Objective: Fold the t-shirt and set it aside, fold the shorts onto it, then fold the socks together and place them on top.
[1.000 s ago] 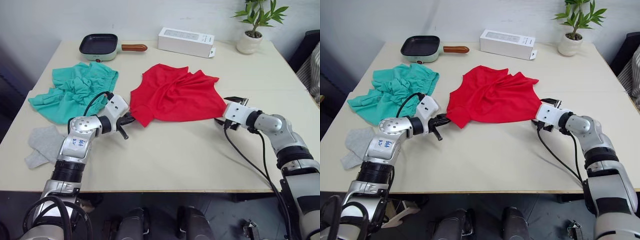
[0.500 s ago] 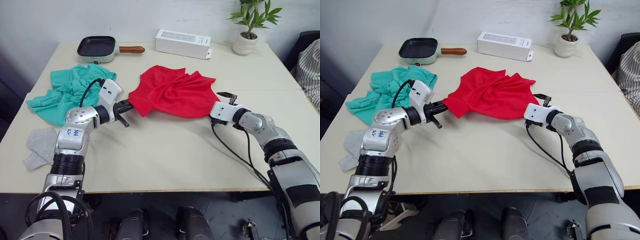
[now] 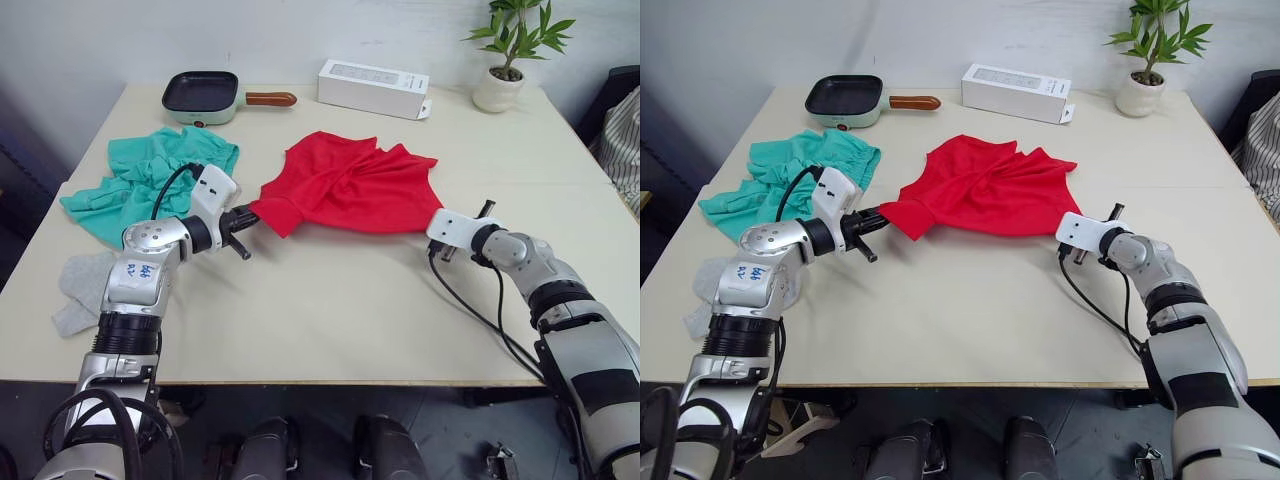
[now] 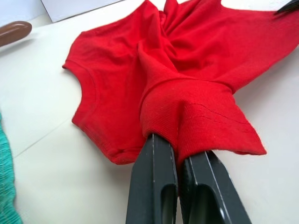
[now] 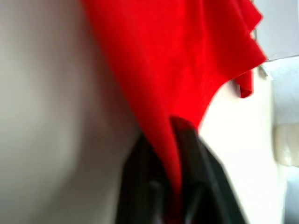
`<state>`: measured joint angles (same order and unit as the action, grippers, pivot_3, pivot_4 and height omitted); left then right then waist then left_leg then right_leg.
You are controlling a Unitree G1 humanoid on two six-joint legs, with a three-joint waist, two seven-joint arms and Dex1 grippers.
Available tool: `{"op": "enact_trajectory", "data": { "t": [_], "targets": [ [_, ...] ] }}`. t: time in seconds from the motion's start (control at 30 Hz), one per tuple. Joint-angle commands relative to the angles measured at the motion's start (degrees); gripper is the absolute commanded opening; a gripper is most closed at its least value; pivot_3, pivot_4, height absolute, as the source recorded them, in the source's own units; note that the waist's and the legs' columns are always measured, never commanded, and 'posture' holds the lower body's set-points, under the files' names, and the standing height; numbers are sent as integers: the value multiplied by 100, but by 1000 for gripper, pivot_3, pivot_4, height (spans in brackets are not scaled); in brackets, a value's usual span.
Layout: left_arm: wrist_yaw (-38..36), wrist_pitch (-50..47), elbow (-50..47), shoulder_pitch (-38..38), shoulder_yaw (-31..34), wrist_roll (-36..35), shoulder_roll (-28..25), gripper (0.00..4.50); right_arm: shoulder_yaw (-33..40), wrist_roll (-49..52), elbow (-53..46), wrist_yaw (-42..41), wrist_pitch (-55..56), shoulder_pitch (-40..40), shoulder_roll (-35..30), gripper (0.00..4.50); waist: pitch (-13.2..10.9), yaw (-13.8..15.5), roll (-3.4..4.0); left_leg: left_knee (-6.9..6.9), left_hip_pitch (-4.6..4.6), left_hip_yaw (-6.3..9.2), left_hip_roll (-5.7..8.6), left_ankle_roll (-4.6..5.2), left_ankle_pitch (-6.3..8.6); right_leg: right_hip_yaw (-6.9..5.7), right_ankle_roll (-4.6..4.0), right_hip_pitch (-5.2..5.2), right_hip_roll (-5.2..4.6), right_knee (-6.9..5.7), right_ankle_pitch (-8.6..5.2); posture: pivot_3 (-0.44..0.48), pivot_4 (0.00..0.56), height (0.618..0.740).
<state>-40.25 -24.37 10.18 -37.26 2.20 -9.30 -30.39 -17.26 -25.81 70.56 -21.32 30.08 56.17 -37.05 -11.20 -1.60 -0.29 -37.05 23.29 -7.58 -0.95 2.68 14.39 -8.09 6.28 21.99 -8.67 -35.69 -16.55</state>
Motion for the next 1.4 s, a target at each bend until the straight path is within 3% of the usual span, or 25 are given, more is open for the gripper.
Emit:
{"op": "enact_trajectory", "data": {
  "t": [0.03, 0.17, 0.23, 0.37, 0.57, 0.73, 0.8, 0.87, 1.0, 1.07, 1.13, 1.2, 1.33, 1.4],
  "targets": [
    [-289, 277, -400, 165, 134, -134, -269, 0, 325, 486, -383, -860, 262, -146, -409, 64, 0, -9, 0, 1, 2, -1, 0, 0, 0, 0, 0, 2, 0, 3, 0, 0, 150, 740],
    [-949, 453, -961, 738, 205, -395, -726, 0, 711, 1399, -1362, -2533, 202, -549, -879, 64, -4, -19, 2, 11, 3, -18, -4, -1, 4, 17, 0, 16, 6, 7, 0, 0, 150, 740],
    [-1411, 549, -1360, 1220, 255, -578, -1074, 0, 850, 2157, -2358, -3810, -260, -1082, -1191, 64, -4, -20, 3, 13, 5, -29, -10, -2, 8, 27, 0, 29, 9, 5, 0, 0, 150, 740],
    [-2144, 562, -1972, 2120, 329, -828, -1767, 0, 1024, 3401, -4596, -5496, -1683, -2389, -1962, 64, -7, -1, 6, 5, 4, -47, -27, -4, 25, 43, -2, 39, 15, 0, -1, 0, 150, 740],
    [-3163, -271, -3254, 3750, 658, -1509, -2951, 0, 1523, 4770, -7178, -6409, -4019, -4146, -3114, 64, -14, 6, 17, -17, 6, -69, -57, -3, 90, 60, -18, 54, -12, 20, -10, 0, 150, 740],
    [-3432, -863, -3559, 4240, 837, -1818, -3549, 0, 1778, 5372, -8072, -6753, -5484, -4718, -3912, 64, -16, 14, 21, -14, -2, -72, -76, -37, 116, 58, -45, 58, -1, 29, -25, 0, 150, 740],
    [-3315, -860, -3401, 3831, 718, -1861, -3460, 0, 1790, 5471, -8120, -6835, -5766, -4656, -4044, 64, -18, 23, 24, -11, -2, -75, -79, -35, 118, 59, -56, 64, -1, 28, -31, 0, 150, 740],
    [-2988, -943, -3031, 2853, 544, -1974, -3042, 0, 1778, 5511, -7818, -6703, -5889, -4144, -3864, 64, -20, 81, 30, -9, -1, -74, -82, -37, 118, 57, -65, 68, 1, 28, -36, 0, 150, 740],
    [-2036, -131, -1369, 466, 86, -1125, -1992, 0, 1704, 4898, -6158, -6024, -5130, -2105, -3027, 64, -19, 141, 25, -27, 9, -88, -82, -54, 102, 60, -60, 76, 12, 19, -21, 0, 150, 740],
    [-1090, 795, 19, -984, -41, -406, -1432, 0, 1615, 4318, -4979, -5521, -4440, -794, -2651, 64, -24, 148, 19, -33, 7, -102, -75, -50, 90, 48, -48, 80, 24, 4, -11, 0, 150, 740],
    [231, 2171, 1779, -2533, -275, 618, -1155, 0, 1520, 3635, -3541, -4693, -3696, 595, -2362, 64, -36, 148, 1, -27, 44, -126, -65, -20, 53, 42, -34, 135, 46, -5, 0, 0, 150, 740],
    [1291, 3289, 3416, -3939, -444, 1262, -1066, 0, 1380, 2869, -2165, -3350, -2622, 1826, -2177, 64, -47, 139, -11, -54, 104, -140, -67, -12, 41, 48, -33, 195, 49, -30, 6, 0, 150, 740],
    [2487, 4632, 5327, -5835, -561, 1848, -1093, 0, 1052, 1662, -624, -1048, -1001, 3399, -2166, 64, -44, 93, -20, -21, 208, -176, -49, 0, 59, 40, -24, 318, 35, -23, 19, 0, 150, 740],
    [2558, 5091, 5693, -6336, -625, 2004, -1162, 0, 932, 1354, -293, -705, -635, 3763, -2203, 64, -44, 76, -21, -2, 208, -202, -38, 11, 87, 20, -19, 340, 24, -24, 14, 0, 150, 740]
  ]
}}
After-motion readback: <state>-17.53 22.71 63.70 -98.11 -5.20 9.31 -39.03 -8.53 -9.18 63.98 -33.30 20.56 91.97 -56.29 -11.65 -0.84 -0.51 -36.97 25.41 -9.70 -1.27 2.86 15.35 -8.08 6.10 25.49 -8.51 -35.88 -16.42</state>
